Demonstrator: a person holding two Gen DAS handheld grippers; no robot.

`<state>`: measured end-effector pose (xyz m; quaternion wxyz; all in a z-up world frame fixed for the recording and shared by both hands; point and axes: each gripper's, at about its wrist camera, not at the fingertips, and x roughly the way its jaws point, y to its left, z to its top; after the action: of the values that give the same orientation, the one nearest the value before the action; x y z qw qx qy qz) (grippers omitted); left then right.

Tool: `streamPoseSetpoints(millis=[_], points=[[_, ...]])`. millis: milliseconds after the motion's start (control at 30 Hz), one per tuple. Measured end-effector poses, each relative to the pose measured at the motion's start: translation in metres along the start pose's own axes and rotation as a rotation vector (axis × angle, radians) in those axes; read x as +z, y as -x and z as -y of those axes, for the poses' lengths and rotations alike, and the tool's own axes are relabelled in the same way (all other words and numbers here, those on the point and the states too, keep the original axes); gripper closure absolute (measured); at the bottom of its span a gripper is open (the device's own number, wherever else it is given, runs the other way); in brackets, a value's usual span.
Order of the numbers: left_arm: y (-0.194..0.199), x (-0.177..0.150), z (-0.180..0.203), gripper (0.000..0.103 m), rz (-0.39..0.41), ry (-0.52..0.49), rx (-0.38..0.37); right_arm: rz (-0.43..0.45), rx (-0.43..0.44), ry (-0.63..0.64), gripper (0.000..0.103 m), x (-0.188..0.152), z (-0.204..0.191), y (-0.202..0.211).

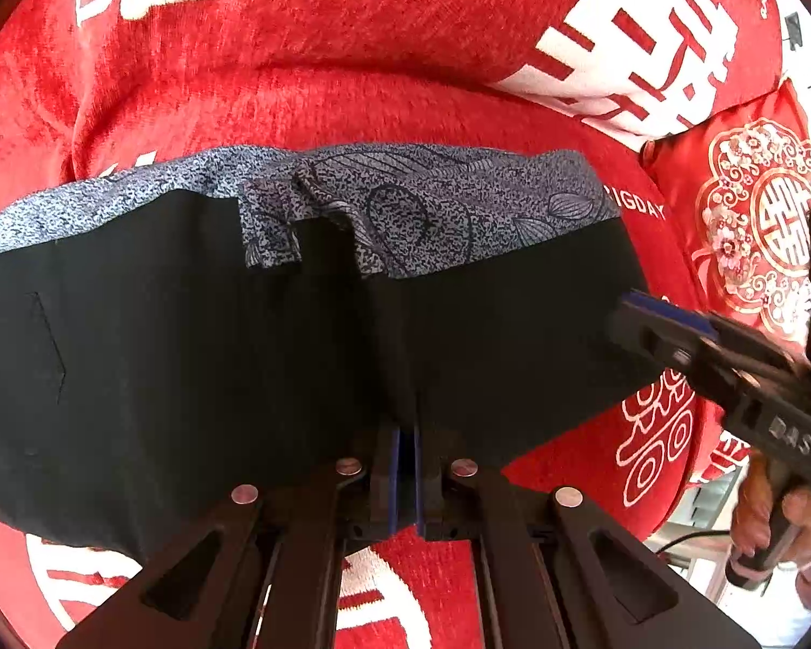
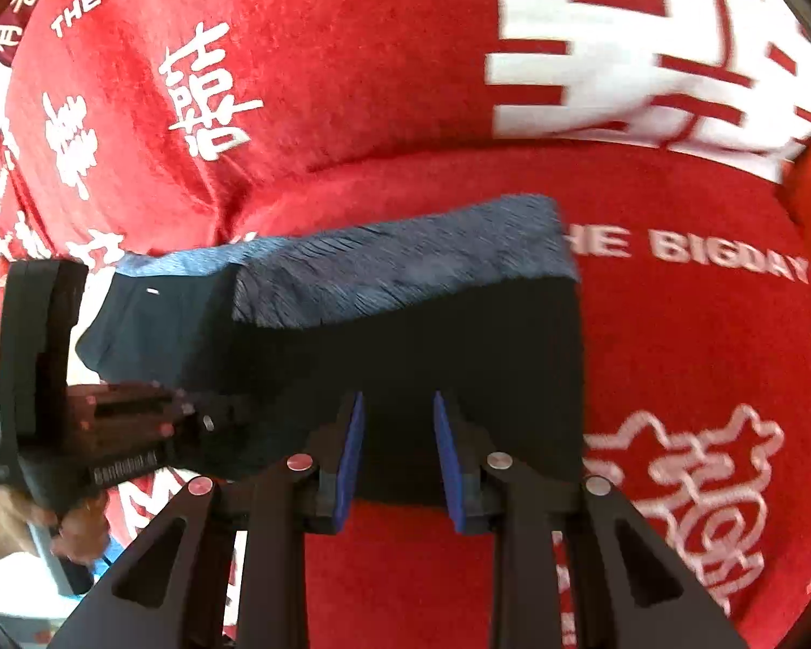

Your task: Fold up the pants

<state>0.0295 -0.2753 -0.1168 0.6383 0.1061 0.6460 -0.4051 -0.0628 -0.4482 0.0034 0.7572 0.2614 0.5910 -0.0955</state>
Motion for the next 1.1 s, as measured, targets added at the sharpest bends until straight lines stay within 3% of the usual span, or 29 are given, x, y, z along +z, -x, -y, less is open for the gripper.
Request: streamPoseSetpoints(millis=[200,267,300,333,467,600,733,900,1100], points=[[0.011,0.005,0.006,0.097,0.029,0.030,0.071,-0.110,0.029,0.013,0.074,0.015,-0.009,-0.047],[0.019,0.001,0.002,0.065,0.049,0.053,0.100,-0.093,0.065,0.002,0.074,0.017,-0.014,-0.041],[0.026,-0.002,-0.001,0.037,0.078,0.065,0.140,-0.092,0.075,-0.001,0.074,0.019,-0.016,-0.040],[0.032,-0.006,-0.005,0.032,0.103,0.075,0.155,-0.094,0.089,-0.003,0.074,0.020,-0.020,-0.040],[0.039,-0.015,-0.022,0.032,0.103,0.120,0.205,-0.121,0.113,0.046,0.074,0.027,-0.045,-0.056],[0.039,-0.022,-0.044,0.032,0.089,0.190,0.287,-0.205,0.154,0.064,0.074,0.030,-0.069,-0.096],[0.041,-0.032,-0.066,0.032,0.080,0.278,0.383,-0.192,0.113,0.128,0.069,0.031,-0.089,-0.104],[0.050,-0.049,-0.083,0.032,0.060,0.377,0.447,-0.207,0.243,0.059,0.070,0.034,-0.074,-0.087],[0.058,-0.067,-0.082,0.032,0.042,0.448,0.500,-0.183,0.186,0.119,0.070,0.012,-0.065,-0.047]])
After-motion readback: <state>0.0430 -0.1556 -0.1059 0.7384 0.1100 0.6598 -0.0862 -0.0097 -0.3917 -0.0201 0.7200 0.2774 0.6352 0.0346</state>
